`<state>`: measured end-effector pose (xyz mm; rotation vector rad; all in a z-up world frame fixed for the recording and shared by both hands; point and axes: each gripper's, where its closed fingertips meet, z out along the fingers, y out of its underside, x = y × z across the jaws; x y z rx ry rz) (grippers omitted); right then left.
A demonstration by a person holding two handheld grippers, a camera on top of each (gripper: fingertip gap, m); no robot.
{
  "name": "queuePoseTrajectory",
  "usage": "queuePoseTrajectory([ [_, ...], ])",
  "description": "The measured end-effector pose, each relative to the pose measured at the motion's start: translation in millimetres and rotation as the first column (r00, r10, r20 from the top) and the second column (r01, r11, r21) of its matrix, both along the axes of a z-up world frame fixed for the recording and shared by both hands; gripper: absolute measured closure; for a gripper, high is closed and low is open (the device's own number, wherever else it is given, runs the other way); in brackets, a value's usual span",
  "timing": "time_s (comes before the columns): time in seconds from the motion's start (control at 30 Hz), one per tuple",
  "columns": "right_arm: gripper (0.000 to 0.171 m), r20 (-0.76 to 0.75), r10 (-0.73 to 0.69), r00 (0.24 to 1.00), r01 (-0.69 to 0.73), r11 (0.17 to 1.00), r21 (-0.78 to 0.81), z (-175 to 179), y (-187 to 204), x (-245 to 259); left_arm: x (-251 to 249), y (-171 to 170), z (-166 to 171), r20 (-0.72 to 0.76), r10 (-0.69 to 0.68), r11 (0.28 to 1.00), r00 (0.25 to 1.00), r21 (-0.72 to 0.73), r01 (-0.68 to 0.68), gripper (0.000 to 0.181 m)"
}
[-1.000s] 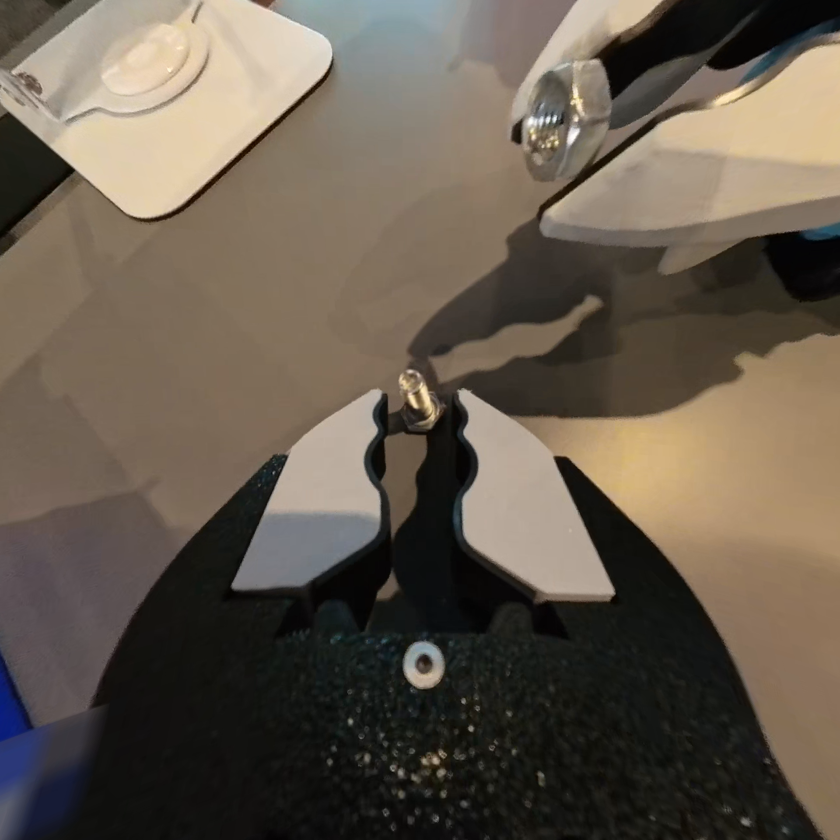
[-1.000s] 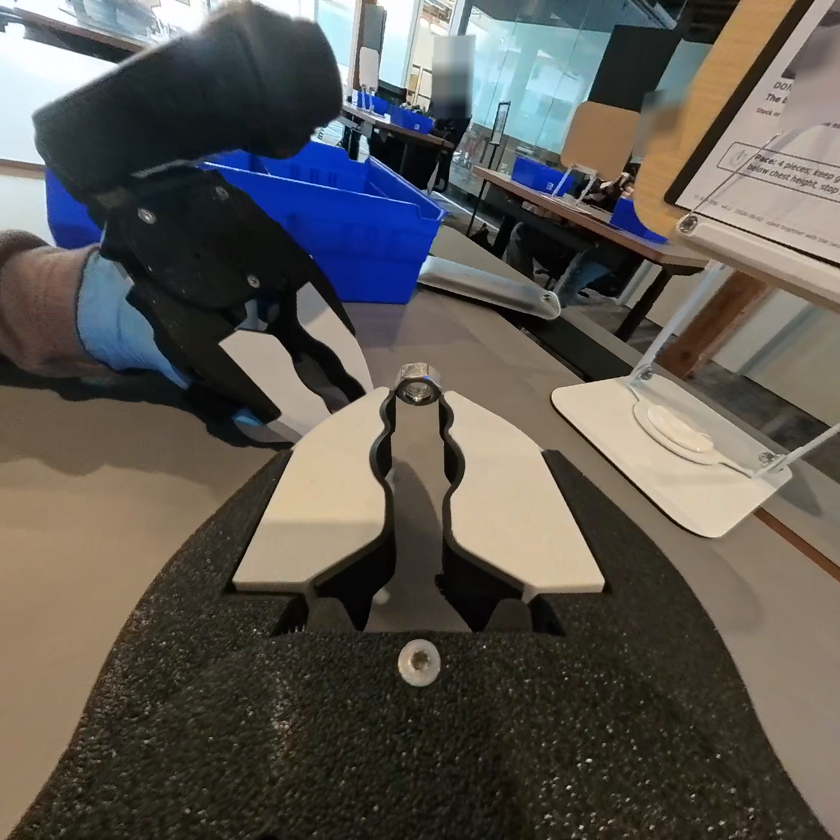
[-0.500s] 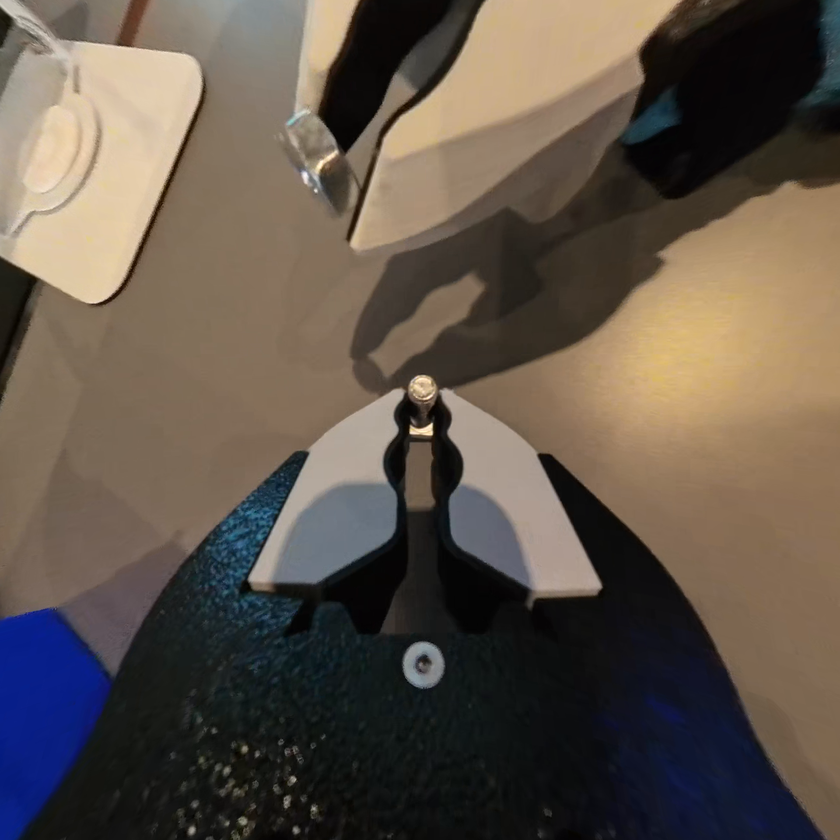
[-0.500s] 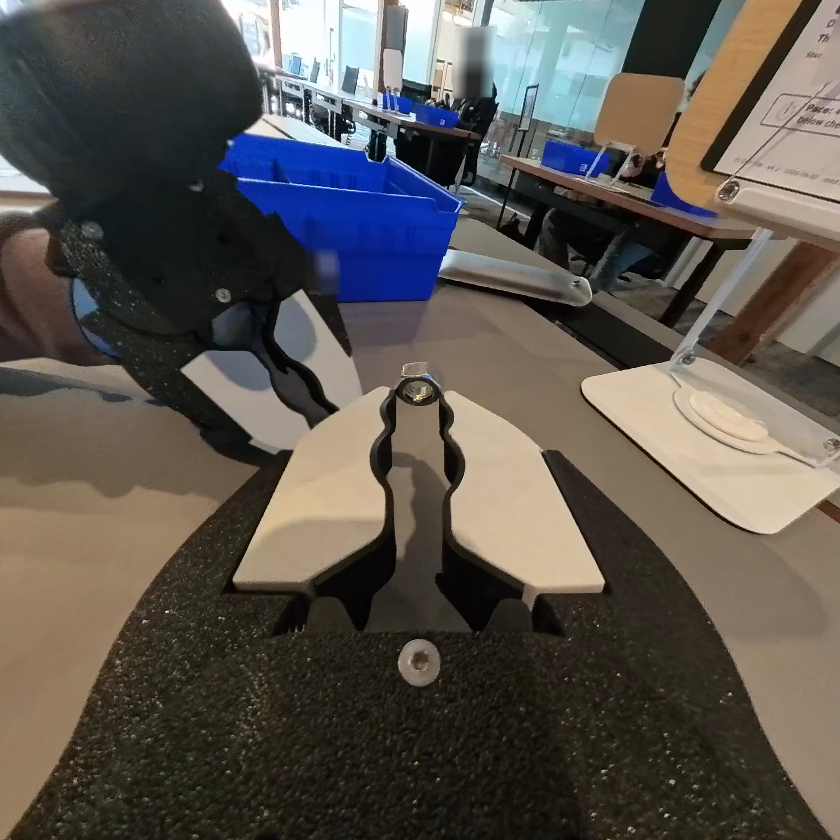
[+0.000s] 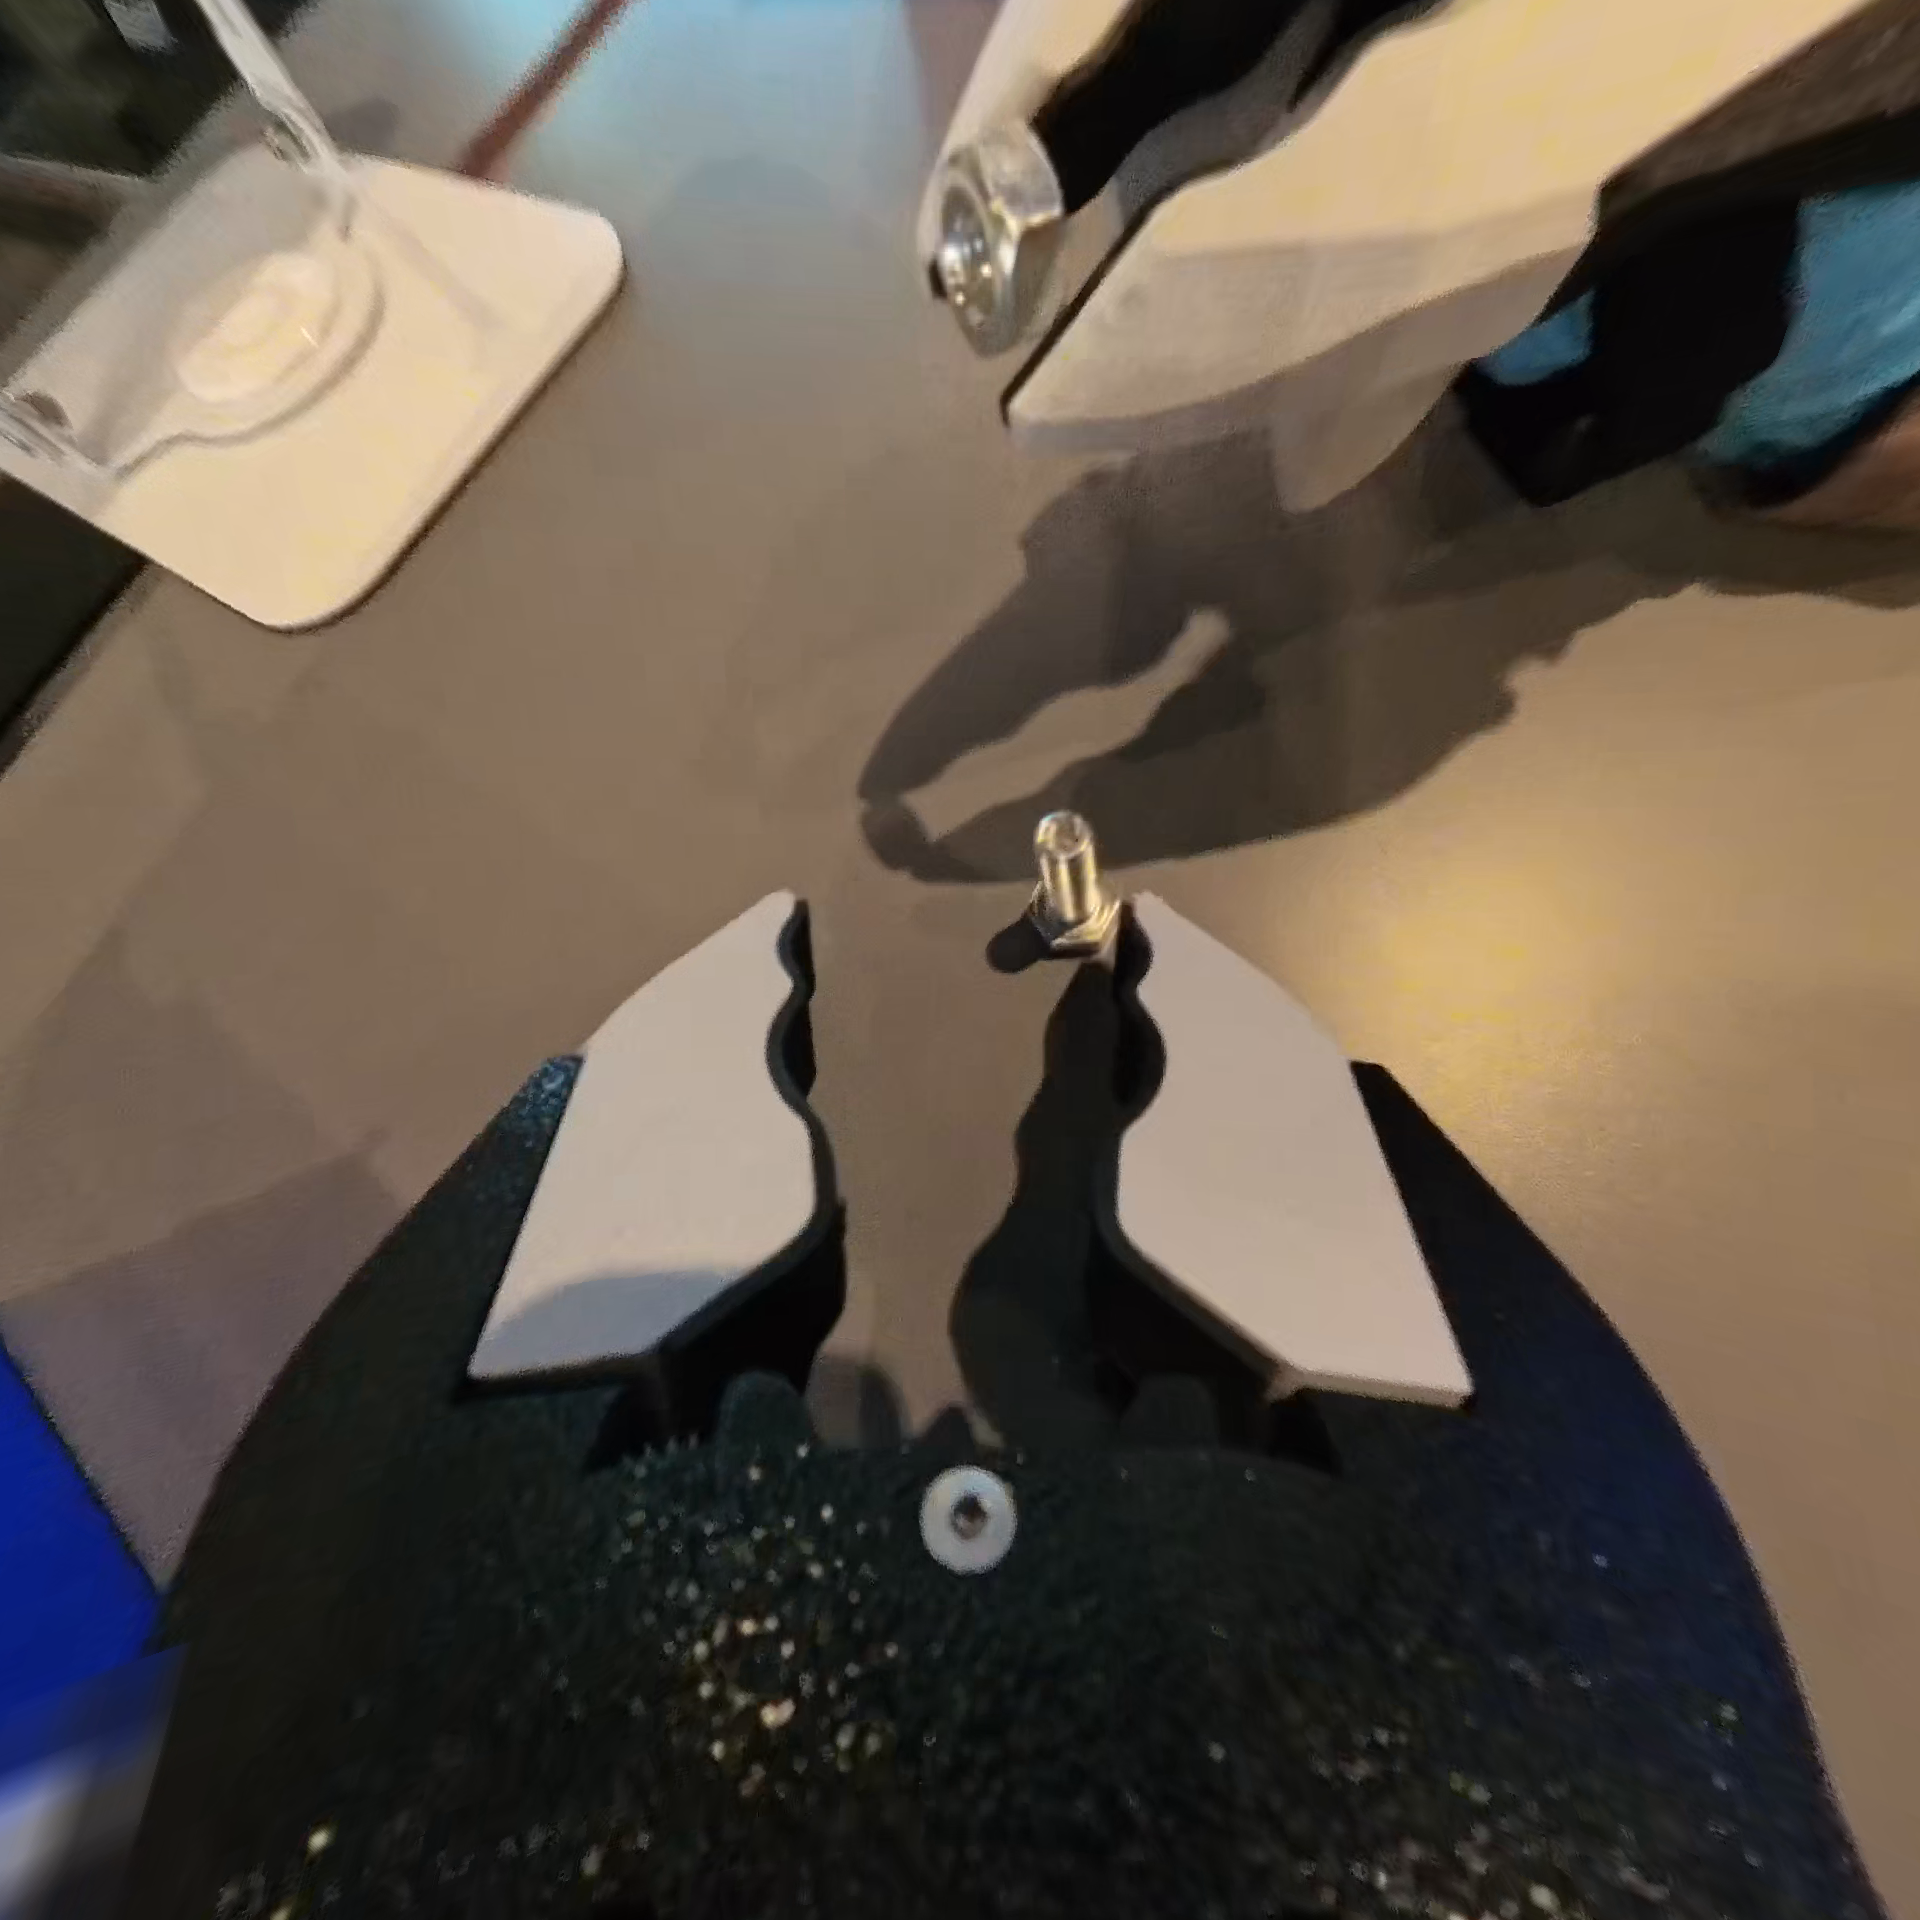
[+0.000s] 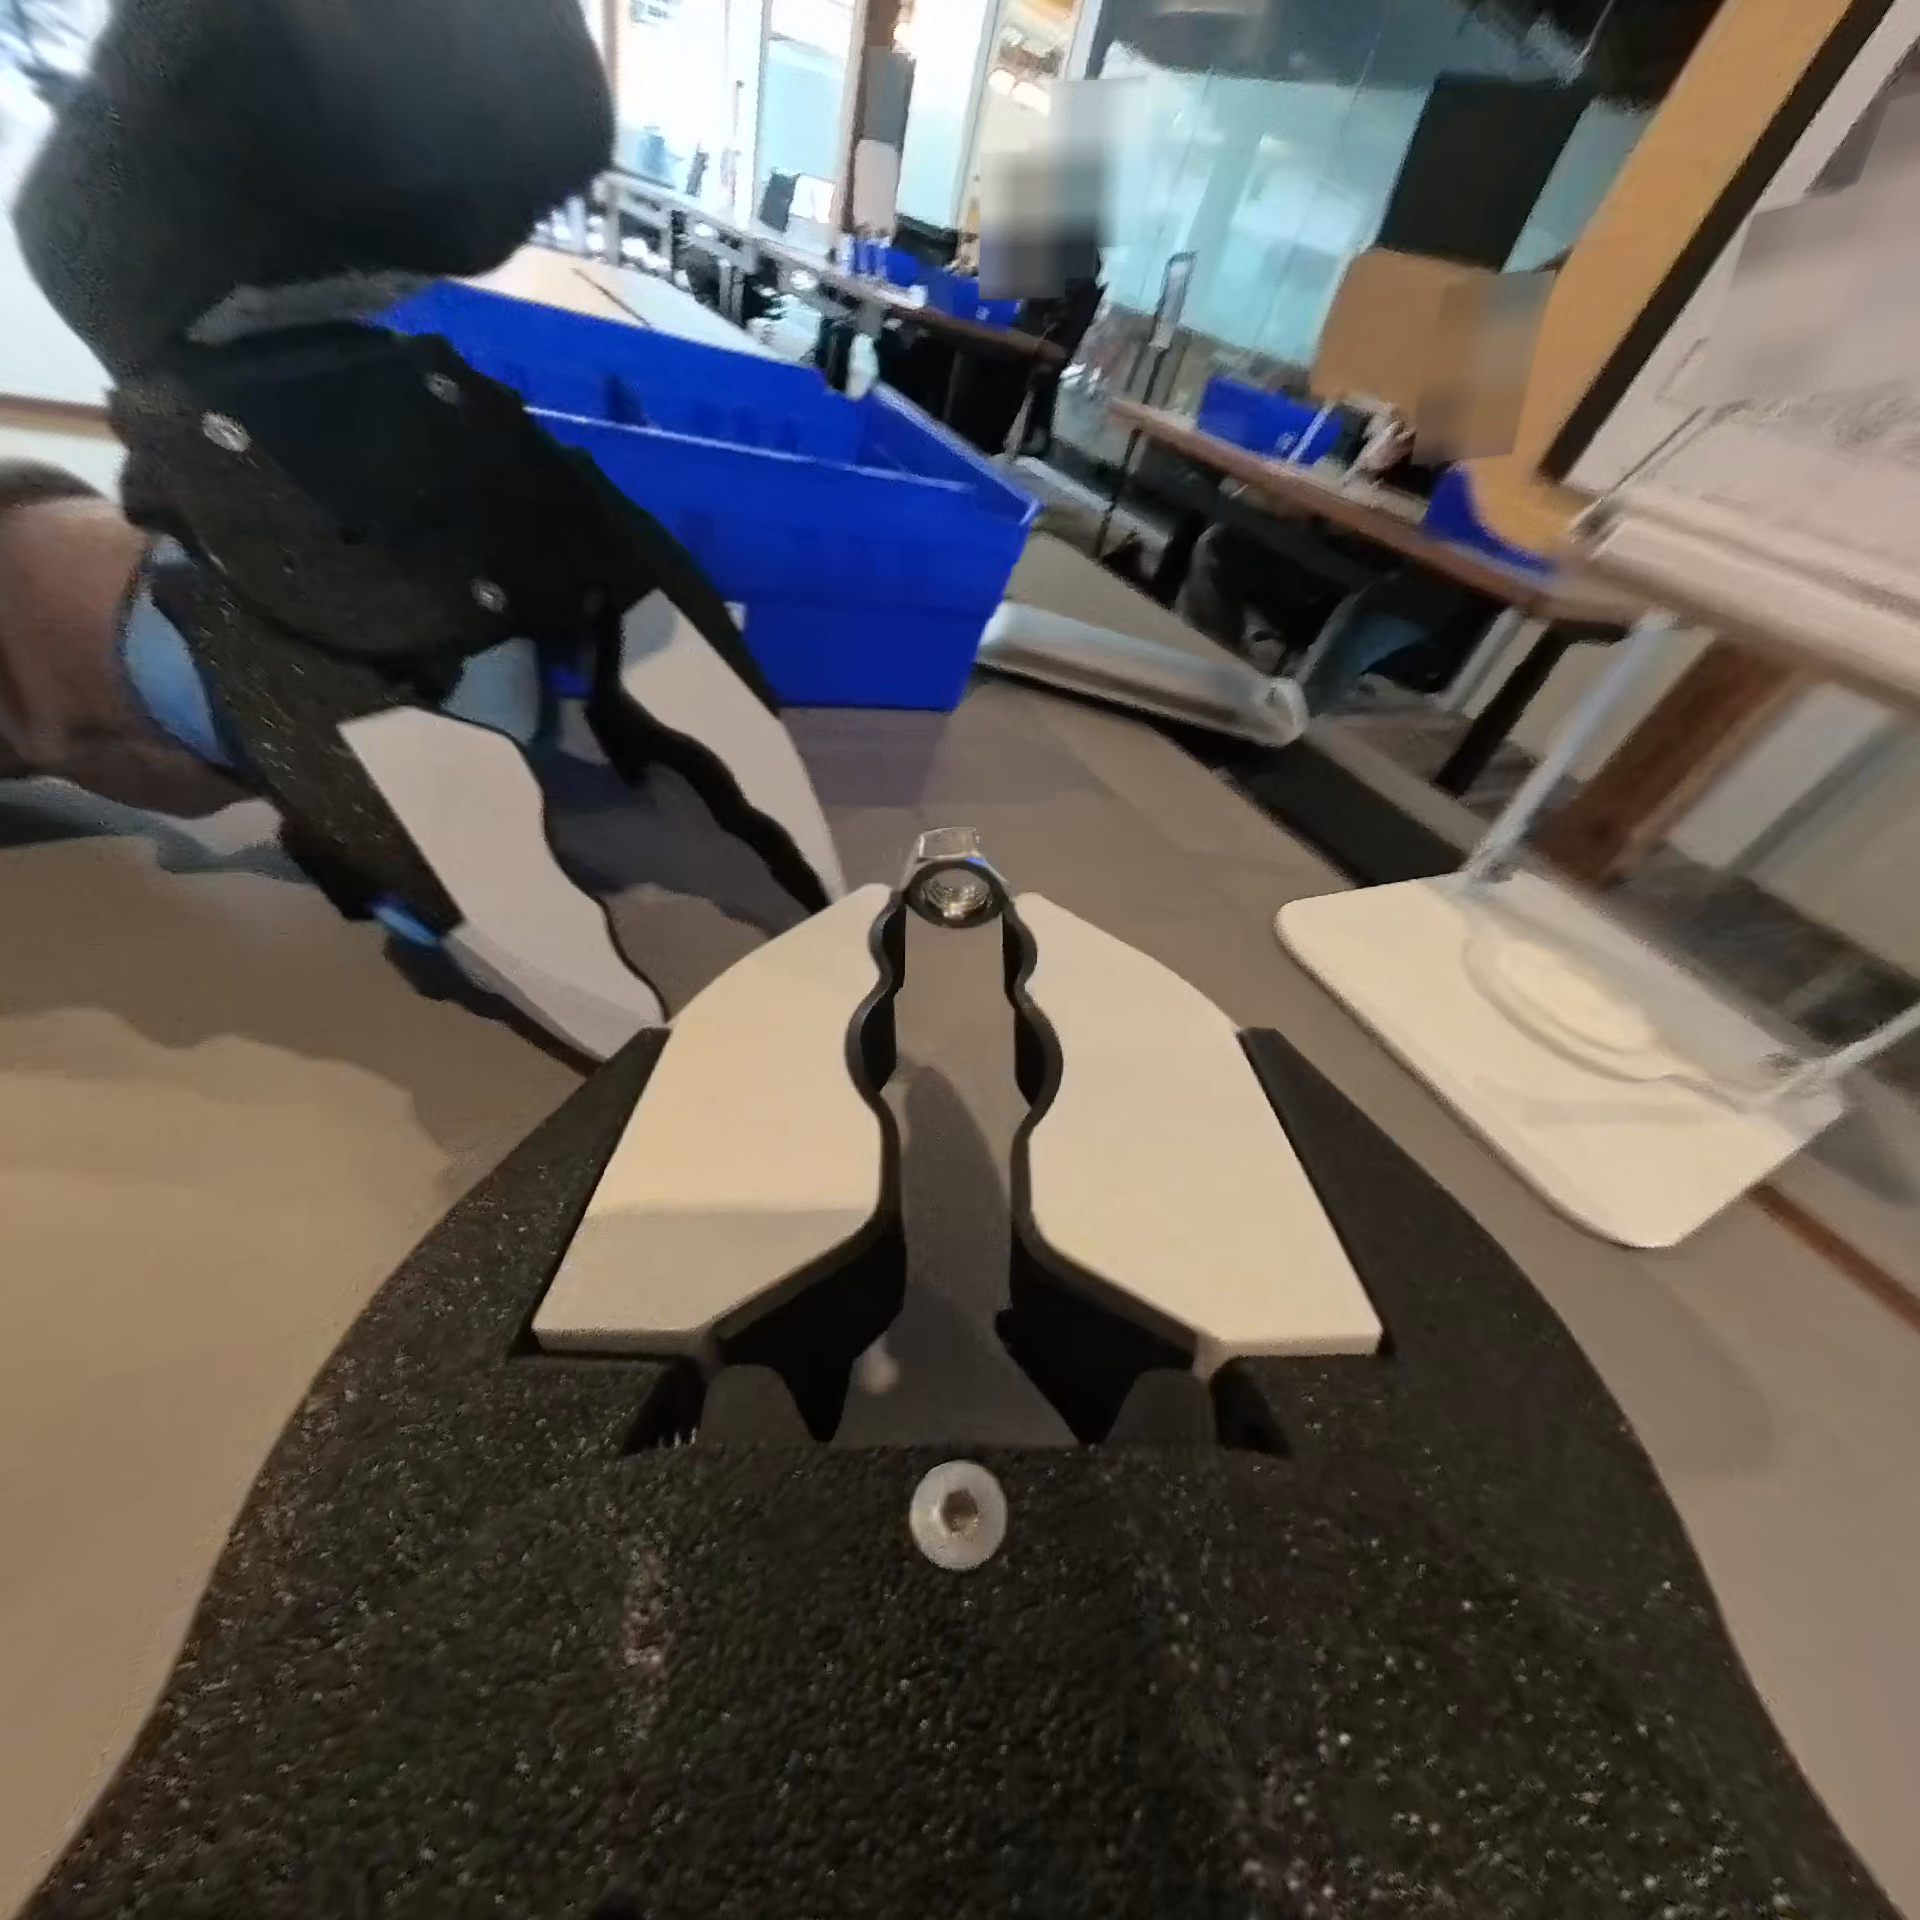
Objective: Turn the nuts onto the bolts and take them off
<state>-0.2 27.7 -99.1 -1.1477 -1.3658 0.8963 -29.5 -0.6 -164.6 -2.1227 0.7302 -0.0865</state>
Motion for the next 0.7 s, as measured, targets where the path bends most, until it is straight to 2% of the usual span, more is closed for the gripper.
queuePoseTrajectory([
  [0.03, 0.154, -0.018, -0.032, 0.999, 0.033, 0.997, 0.067, 4.9, 0.7, 2.2, 1.3, -0.8, 8.4, 0.034, -0.003, 0.999, 0.999, 0.046, 0.001, 0.132],
  [0.13, 0.154, -0.029, -0.146, 0.989, 0.148, 0.936, 0.318, 13.6, 0.2, 6.8, 5.5, 0.0, 44.3, 0.173, -0.013, 0.978, 0.985, 0.205, -0.023, 0.147],
  [0.23, 0.154, -0.029, -0.228, 0.973, 0.203, 0.791, 0.577, 14.7, -7.4, 6.0, 12.2, -3.4, 73.6, 0.379, -0.058, 0.959, 0.924, 0.279, -0.054, 0.148],
  [0.33, 0.154, -0.027, -0.264, 0.964, 0.197, 0.645, 0.739, 10.4, -17.5, 0.1, 15.4, -6.2, 78.9, 0.457, -0.087, 0.962, 0.885, 0.269, -0.045, 0.153],
  [0.43, 0.154, -0.014, -0.268, 0.963, 0.170, 0.571, 0.803, 6.0, -24.9, -4.8, 20.8, -7.6, 72.6, 0.450, -0.104, 0.969, 0.887, 0.247, -0.012, 0.160],
  [0.7, 0.154, 0.000, -0.272, 0.962, 0.148, 0.524, 0.839, 2.1, -29.5, -6.9, 31.2, -9.2, 66.2, 0.384, -0.131, 0.964, 0.914, 0.264, 0.028, 0.169],
])
